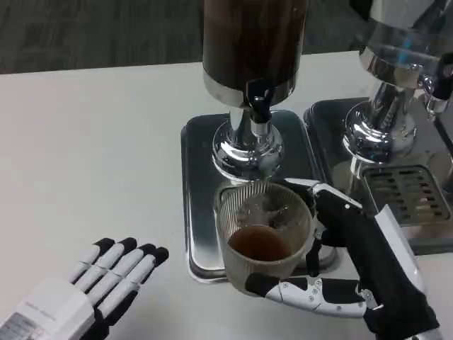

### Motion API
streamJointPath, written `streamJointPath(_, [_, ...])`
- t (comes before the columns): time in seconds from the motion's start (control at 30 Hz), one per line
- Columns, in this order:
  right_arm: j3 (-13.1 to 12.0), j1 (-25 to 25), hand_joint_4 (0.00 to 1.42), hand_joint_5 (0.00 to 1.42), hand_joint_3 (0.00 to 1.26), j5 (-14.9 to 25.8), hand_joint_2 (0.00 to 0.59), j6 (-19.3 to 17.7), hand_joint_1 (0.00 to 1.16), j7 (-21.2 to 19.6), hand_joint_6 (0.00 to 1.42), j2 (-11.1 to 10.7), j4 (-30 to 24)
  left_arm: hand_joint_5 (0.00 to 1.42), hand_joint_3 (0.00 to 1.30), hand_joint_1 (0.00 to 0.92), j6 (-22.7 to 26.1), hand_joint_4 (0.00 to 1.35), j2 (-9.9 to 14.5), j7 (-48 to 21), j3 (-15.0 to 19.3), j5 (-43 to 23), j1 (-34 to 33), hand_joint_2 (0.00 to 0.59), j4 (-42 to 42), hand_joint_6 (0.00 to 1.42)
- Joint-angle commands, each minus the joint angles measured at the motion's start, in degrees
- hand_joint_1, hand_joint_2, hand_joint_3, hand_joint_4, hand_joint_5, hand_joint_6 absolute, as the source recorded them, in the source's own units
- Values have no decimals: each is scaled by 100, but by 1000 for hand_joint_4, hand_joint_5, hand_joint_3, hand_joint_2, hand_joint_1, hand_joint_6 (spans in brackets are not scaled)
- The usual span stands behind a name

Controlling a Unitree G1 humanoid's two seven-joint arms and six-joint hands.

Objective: Grasp the cup under the faucet to collect the drink, then remove the cup.

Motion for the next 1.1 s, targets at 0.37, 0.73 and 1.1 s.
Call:
streamJointPath(0.37, [-137,-59,636,769,580,201,132,-4,1034,20,1204,11,-231,0,0,0,263,0,-175,-231,-146,-45,21,192,-317,0])
streamJointPath(0.73, [-191,-10,636,766,580,249,131,-12,1034,84,1201,-17,-248,0,0,0,329,0,-197,-246,-220,-81,0,192,-322,0])
streamJointPath(1.1, [-186,-30,636,766,580,257,131,23,1034,87,1201,-9,-257,0,0,0,335,0,-159,-295,-206,-115,-67,192,-282,0])
